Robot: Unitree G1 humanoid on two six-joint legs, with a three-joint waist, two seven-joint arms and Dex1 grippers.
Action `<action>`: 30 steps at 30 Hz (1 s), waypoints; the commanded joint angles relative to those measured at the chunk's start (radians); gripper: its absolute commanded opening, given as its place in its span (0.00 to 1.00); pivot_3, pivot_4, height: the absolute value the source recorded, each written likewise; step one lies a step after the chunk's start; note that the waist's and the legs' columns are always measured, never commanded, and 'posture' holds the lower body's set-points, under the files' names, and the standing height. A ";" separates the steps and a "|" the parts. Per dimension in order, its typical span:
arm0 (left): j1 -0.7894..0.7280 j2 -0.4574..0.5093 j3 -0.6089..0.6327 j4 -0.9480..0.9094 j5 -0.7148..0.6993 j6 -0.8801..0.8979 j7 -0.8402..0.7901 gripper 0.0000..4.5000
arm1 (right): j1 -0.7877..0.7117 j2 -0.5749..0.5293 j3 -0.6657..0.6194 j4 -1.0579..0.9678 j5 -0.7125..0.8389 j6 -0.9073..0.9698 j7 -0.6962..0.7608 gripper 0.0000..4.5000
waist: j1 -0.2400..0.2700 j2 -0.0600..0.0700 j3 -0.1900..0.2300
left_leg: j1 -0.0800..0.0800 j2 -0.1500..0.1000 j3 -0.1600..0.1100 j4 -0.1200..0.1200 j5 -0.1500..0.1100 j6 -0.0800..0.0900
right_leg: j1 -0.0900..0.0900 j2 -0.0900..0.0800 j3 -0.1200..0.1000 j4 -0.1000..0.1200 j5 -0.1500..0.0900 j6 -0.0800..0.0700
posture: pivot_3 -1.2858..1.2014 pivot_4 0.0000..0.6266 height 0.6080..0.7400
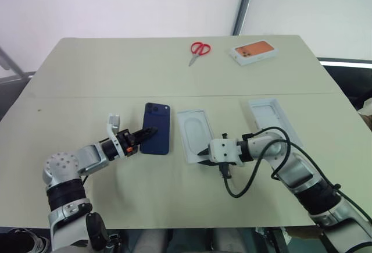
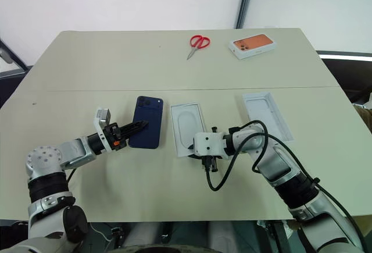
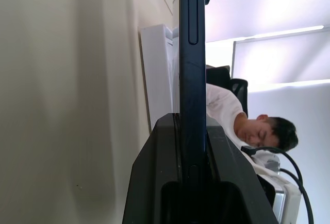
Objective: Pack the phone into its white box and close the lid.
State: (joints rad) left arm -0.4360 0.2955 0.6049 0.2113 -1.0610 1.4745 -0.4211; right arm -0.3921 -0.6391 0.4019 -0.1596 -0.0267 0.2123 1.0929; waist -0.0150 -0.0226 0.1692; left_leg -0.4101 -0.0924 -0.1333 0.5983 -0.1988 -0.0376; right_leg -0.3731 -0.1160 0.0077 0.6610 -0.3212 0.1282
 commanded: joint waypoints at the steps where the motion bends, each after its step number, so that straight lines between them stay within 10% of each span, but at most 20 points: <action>1: -0.030 0.022 0.029 -0.029 -0.053 -0.004 -0.004 0.00 | 0.033 0.041 0.013 -0.065 0.035 0.121 -0.018 0.17 | -0.001 0.000 0.000 | 0.000 0.000 0.000 0.000 0.000 0.000 | 0.000 0.000 0.000 0.000 0.000 0.000 | 0.52 0.24 1.00; 12: -0.166 0.146 0.072 0.110 -0.066 -0.025 -0.028 0.00 | -0.005 0.181 0.066 -0.152 0.035 0.388 -0.113 0.17 | -0.003 0.000 0.000 | 0.000 0.000 0.000 -0.001 0.000 0.000 | -0.001 0.001 0.000 0.000 0.000 0.000 | 0.52 0.24 1.00; 20: -0.137 0.092 0.037 0.053 -0.080 -0.011 -0.005 0.00 | -0.046 0.213 0.051 -0.143 0.074 0.453 -0.136 0.94 | 0.002 -0.001 0.000 | -0.001 0.000 -0.001 -0.001 0.000 0.000 | -0.001 0.001 0.000 0.000 0.000 0.000 | 0.52 0.24 1.00; 30: -0.073 -0.010 0.004 -0.047 -0.109 0.018 0.050 0.00 | -0.107 0.132 -0.221 -0.263 0.333 0.539 -0.070 0.98 | 0.003 -0.002 0.001 | -0.001 0.000 -0.001 -0.001 0.000 0.000 | -0.001 0.000 0.000 0.000 0.000 0.000 | 0.52 0.24 1.00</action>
State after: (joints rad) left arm -0.5060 0.2908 0.6072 0.2097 -1.1311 1.4987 -0.3666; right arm -0.4919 -0.4960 0.2432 -0.3868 0.2476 0.7542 1.0098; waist -0.0123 -0.0243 0.1703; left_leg -0.4115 -0.0927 -0.1339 0.5974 -0.1987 -0.0379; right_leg -0.3743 -0.1157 0.0077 0.6608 -0.3212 0.1281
